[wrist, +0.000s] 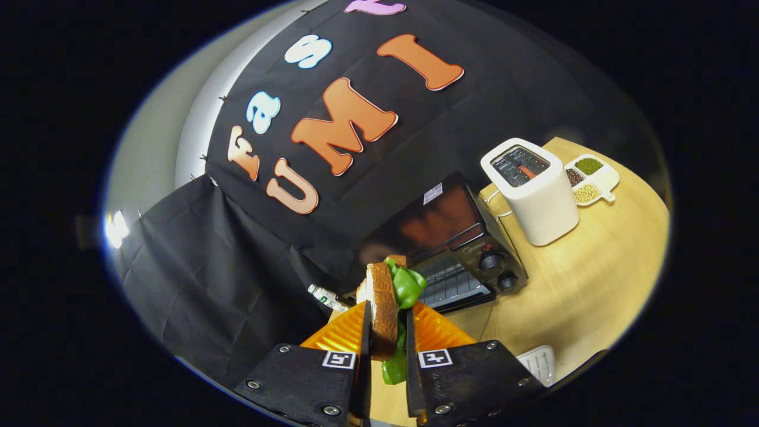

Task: Open the toaster oven, put the food inside, and close the toaster oven door.

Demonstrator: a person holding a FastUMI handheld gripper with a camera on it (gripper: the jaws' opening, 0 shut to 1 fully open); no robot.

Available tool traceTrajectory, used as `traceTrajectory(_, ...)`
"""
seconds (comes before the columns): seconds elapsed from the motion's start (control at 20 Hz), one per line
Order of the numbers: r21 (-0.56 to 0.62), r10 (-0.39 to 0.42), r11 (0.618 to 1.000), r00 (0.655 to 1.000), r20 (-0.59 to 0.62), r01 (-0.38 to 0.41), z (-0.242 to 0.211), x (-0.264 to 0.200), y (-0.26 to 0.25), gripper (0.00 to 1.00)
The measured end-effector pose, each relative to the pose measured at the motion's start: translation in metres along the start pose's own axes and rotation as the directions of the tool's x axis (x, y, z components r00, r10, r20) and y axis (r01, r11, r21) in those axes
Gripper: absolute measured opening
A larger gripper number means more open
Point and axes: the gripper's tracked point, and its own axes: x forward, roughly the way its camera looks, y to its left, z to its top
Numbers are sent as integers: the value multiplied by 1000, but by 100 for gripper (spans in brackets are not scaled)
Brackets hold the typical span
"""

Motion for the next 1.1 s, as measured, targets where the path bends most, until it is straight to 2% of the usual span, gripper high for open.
traceTrajectory(0.35,87,-54,995,998,-20,55,-48,44,-9,24)
traceTrajectory(0.65,130,-98,987,994,39,92,-58,68,-10,24)
traceTrajectory(0.9,289,-210,941,974,83,179,-57,89,-32,24)
traceTrajectory(1.0,321,-224,931,966,128,174,-42,90,-29,24)
traceTrajectory(1.1,345,-246,918,963,113,194,-45,92,-33,24)
